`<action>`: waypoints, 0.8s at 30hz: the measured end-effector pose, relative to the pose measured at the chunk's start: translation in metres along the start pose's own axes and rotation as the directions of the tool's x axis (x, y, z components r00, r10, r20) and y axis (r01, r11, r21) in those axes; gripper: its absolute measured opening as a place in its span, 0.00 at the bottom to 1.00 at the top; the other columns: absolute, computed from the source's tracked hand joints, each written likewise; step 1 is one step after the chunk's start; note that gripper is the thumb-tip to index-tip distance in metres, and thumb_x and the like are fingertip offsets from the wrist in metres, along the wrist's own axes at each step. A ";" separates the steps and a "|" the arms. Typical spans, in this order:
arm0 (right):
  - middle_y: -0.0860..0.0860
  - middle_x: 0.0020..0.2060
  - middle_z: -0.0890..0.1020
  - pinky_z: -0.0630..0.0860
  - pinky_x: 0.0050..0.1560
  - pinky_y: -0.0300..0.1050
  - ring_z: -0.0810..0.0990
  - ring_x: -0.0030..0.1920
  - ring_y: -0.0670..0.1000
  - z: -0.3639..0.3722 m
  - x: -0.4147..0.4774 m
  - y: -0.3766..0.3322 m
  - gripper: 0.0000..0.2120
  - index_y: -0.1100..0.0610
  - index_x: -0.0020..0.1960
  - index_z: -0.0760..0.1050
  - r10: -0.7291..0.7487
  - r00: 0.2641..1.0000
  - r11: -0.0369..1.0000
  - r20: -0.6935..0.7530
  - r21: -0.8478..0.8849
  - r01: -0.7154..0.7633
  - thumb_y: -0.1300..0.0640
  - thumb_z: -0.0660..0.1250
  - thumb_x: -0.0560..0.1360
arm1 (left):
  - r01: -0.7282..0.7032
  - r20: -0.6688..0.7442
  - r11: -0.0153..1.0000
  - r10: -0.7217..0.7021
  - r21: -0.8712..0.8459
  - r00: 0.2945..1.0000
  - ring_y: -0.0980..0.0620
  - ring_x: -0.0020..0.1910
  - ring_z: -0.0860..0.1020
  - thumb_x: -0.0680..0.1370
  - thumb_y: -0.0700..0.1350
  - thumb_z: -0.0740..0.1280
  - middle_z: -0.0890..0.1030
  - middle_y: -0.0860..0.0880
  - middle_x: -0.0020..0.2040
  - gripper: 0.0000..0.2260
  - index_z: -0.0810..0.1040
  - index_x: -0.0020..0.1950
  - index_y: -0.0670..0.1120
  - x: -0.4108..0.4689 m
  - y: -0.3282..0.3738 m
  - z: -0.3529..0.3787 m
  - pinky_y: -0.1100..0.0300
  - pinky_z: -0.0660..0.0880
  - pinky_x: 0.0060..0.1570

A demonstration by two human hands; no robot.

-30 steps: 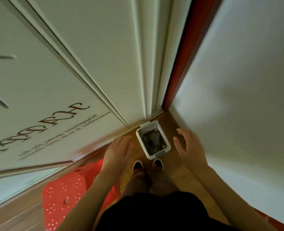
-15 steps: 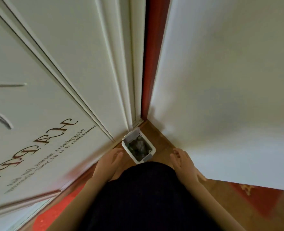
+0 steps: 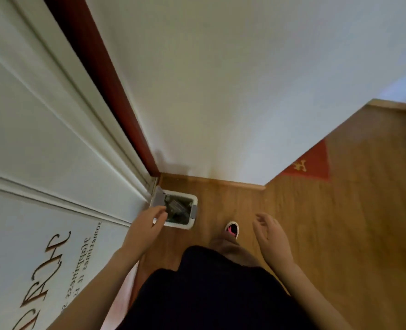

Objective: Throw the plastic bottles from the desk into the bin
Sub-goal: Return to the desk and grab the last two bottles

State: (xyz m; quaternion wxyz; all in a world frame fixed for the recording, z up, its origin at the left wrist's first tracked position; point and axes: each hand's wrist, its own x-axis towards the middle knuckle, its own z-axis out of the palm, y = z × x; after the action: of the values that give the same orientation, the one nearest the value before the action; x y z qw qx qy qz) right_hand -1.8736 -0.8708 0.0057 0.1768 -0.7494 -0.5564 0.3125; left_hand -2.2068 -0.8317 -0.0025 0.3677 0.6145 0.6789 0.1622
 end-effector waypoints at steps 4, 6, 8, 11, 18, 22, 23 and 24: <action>0.53 0.65 0.77 0.69 0.66 0.45 0.75 0.66 0.54 -0.006 -0.051 0.033 0.18 0.59 0.69 0.72 0.171 0.985 0.985 -0.030 0.002 -0.171 0.54 0.60 0.82 | -0.123 0.188 0.990 0.109 0.068 0.976 0.55 0.58 0.75 0.81 0.48 0.61 0.79 0.47 0.63 0.16 0.75 0.66 0.46 0.002 0.014 0.030 0.63 0.69 0.55; 0.56 0.66 0.77 0.67 0.67 0.46 0.74 0.67 0.56 -0.011 -0.074 0.050 0.17 0.62 0.67 0.73 0.246 0.968 0.969 -0.050 0.006 -0.246 0.57 0.59 0.82 | -0.172 0.289 0.982 0.143 0.079 0.947 0.57 0.56 0.74 0.81 0.48 0.60 0.78 0.47 0.62 0.15 0.75 0.66 0.46 0.003 0.026 0.048 0.63 0.68 0.55; 0.56 0.66 0.77 0.67 0.68 0.47 0.73 0.68 0.56 -0.016 -0.095 0.064 0.18 0.61 0.69 0.72 0.345 0.935 0.938 -0.079 0.067 -0.341 0.55 0.59 0.82 | -0.226 0.381 0.969 0.171 0.104 0.909 0.57 0.56 0.74 0.81 0.49 0.60 0.79 0.47 0.61 0.15 0.75 0.66 0.46 0.003 0.041 0.066 0.62 0.68 0.55; 0.52 0.63 0.79 0.71 0.64 0.45 0.76 0.63 0.51 -0.023 -0.121 0.087 0.18 0.57 0.68 0.73 0.460 0.875 0.887 -0.152 0.127 -0.445 0.51 0.59 0.82 | -0.325 0.469 0.936 0.231 0.131 0.853 0.54 0.57 0.76 0.81 0.51 0.59 0.79 0.48 0.61 0.16 0.76 0.65 0.46 0.006 0.066 0.093 0.59 0.72 0.56; 0.47 0.54 0.80 0.77 0.56 0.47 0.78 0.57 0.48 -0.048 -0.171 0.155 0.16 0.53 0.62 0.76 0.641 0.731 0.760 -0.236 0.330 -0.560 0.47 0.59 0.81 | -0.517 0.630 0.848 0.340 0.115 0.698 0.57 0.53 0.76 0.81 0.50 0.59 0.78 0.55 0.54 0.14 0.76 0.63 0.47 0.014 0.156 0.168 0.63 0.72 0.52; 0.47 0.51 0.81 0.77 0.55 0.47 0.78 0.54 0.48 -0.065 -0.193 0.200 0.15 0.54 0.61 0.77 0.725 0.646 0.675 -0.239 0.433 -0.597 0.48 0.60 0.81 | -0.495 0.710 0.863 0.289 0.096 0.642 0.57 0.54 0.76 0.82 0.50 0.58 0.79 0.53 0.55 0.14 0.76 0.64 0.47 0.003 0.199 0.222 0.63 0.71 0.53; 0.48 0.51 0.81 0.77 0.54 0.46 0.78 0.53 0.48 -0.068 -0.198 0.212 0.14 0.54 0.61 0.77 0.743 0.628 0.652 -0.231 0.464 -0.600 0.49 0.60 0.81 | -0.489 0.725 0.867 0.277 0.094 0.630 0.57 0.54 0.76 0.82 0.50 0.58 0.79 0.53 0.55 0.14 0.76 0.64 0.48 -0.002 0.209 0.236 0.64 0.71 0.52; 0.49 0.51 0.81 0.76 0.54 0.45 0.78 0.53 0.48 -0.073 -0.201 0.224 0.14 0.54 0.61 0.77 0.759 0.612 0.629 -0.220 0.488 -0.605 0.49 0.60 0.81 | -0.492 0.740 0.866 0.273 0.089 0.615 0.58 0.54 0.77 0.82 0.50 0.59 0.80 0.54 0.55 0.14 0.77 0.63 0.48 -0.008 0.219 0.251 0.65 0.71 0.52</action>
State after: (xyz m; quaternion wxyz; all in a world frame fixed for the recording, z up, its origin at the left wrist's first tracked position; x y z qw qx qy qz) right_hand -1.7004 -1.1263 -0.0231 0.2890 -0.9062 -0.1029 0.2912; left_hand -1.8755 -0.8549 -0.0230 0.4625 0.8063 0.3523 -0.1089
